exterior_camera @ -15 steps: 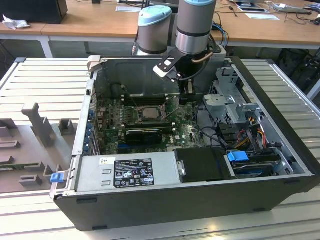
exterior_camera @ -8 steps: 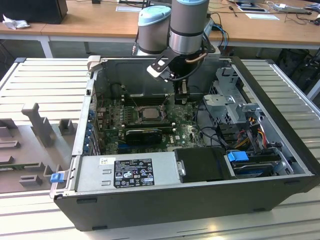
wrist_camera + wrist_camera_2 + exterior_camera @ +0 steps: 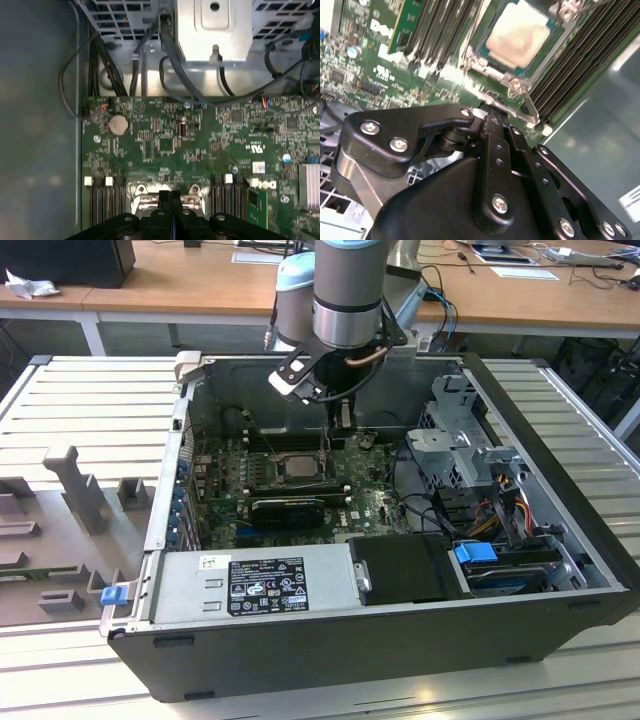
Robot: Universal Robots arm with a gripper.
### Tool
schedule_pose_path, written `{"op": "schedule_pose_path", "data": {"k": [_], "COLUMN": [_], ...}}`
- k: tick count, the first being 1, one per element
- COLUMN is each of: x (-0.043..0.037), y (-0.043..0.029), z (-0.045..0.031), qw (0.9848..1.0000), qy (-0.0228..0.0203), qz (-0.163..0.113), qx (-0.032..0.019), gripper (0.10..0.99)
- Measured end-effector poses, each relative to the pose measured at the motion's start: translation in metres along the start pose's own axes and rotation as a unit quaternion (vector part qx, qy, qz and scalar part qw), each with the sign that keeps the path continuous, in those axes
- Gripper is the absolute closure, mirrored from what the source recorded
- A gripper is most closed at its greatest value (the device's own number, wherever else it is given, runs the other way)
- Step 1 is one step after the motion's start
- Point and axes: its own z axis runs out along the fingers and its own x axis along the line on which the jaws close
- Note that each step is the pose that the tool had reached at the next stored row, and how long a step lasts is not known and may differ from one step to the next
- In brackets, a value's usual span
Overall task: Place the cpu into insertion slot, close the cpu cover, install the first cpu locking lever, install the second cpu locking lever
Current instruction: 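Close the cpu cover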
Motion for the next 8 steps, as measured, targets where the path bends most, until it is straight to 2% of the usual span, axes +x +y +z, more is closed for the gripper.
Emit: {"op": "schedule_pose_path", "data": {"k": [5,8], "x": [-0.0001,-0.0003], "y": [-0.0140,-0.0160], "z": [0.0019,0.0088], "qw": [1.0000,1.0000], "qy": [0.0001,0.0003], "qz": [0.000,-0.005], "qx": [-0.0001,0.0000], "gripper": [0.980,0.980]}}
